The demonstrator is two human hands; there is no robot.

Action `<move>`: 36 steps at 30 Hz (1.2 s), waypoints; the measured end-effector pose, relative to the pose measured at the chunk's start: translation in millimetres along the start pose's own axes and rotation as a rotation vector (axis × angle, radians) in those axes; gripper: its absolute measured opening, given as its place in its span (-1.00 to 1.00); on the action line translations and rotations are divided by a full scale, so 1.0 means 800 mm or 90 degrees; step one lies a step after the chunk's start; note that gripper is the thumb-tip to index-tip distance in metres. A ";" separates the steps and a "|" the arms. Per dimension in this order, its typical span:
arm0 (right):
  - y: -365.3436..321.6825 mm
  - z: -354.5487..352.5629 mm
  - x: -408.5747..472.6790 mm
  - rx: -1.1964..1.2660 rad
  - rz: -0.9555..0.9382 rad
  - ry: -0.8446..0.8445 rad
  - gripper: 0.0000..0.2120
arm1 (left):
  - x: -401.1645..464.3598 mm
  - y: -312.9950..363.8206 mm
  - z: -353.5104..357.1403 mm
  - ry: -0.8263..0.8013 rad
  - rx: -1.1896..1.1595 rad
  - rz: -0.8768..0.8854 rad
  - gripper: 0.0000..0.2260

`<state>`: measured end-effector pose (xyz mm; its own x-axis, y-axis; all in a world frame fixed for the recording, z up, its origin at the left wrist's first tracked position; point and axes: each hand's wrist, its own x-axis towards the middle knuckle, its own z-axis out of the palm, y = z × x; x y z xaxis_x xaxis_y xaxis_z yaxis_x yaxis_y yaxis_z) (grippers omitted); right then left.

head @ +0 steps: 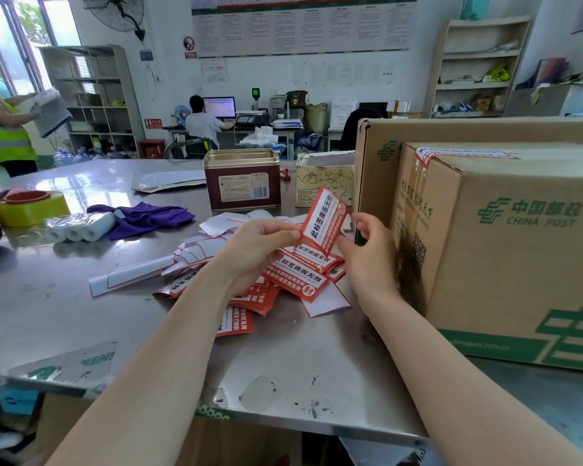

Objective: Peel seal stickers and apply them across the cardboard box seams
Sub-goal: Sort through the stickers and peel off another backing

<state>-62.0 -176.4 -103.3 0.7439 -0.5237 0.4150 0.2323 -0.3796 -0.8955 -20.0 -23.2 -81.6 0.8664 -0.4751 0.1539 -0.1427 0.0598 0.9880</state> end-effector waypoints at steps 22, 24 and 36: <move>-0.014 0.009 -0.014 -0.104 -0.198 -0.143 -0.93 | 0.007 -0.011 0.002 0.058 0.079 0.049 -0.85; -0.014 0.009 -0.014 -0.108 -0.204 -0.134 -0.94 | 0.007 -0.011 0.002 0.054 0.075 0.050 -0.90; -0.012 0.007 -0.013 -0.125 -0.207 -0.119 -0.92 | 0.005 -0.009 0.005 0.049 0.077 0.052 -0.88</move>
<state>-68.0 -162.9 -99.6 0.7567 -0.2114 0.6187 0.3635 -0.6505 -0.6669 -17.2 -28.7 -88.4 0.8831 -0.4041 0.2384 -0.2664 -0.0136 0.9638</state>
